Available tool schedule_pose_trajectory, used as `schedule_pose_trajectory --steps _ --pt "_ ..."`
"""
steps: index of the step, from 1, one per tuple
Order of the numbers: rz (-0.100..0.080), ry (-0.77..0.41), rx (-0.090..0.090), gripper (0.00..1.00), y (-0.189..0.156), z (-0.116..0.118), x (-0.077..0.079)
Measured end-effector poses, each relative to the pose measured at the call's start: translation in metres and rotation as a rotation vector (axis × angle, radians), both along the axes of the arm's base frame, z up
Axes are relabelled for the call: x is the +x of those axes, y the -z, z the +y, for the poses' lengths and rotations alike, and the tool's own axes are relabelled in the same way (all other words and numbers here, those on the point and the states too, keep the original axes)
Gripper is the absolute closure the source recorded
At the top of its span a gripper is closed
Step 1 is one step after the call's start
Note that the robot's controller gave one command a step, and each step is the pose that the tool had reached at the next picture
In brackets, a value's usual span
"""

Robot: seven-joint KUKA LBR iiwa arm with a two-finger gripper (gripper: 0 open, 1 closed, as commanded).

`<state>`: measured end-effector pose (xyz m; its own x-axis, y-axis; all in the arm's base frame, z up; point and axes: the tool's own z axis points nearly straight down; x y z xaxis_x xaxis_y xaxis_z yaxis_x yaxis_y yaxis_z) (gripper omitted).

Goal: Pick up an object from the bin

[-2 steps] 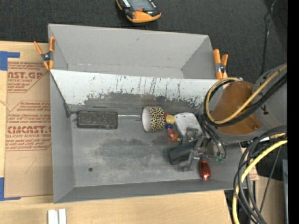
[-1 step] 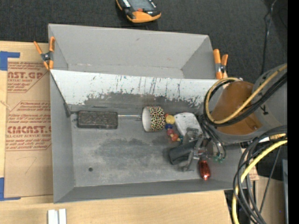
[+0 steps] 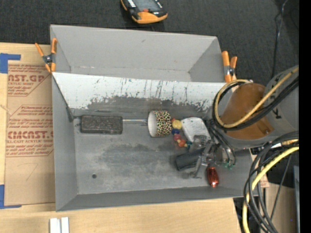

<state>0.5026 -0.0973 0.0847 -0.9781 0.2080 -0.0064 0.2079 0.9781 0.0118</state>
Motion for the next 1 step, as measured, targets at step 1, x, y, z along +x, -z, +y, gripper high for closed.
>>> schedule_pose_trajectory --steps 1 --pt "0.0 0.0 0.001 1.0 -0.0194 0.001 -0.0012"
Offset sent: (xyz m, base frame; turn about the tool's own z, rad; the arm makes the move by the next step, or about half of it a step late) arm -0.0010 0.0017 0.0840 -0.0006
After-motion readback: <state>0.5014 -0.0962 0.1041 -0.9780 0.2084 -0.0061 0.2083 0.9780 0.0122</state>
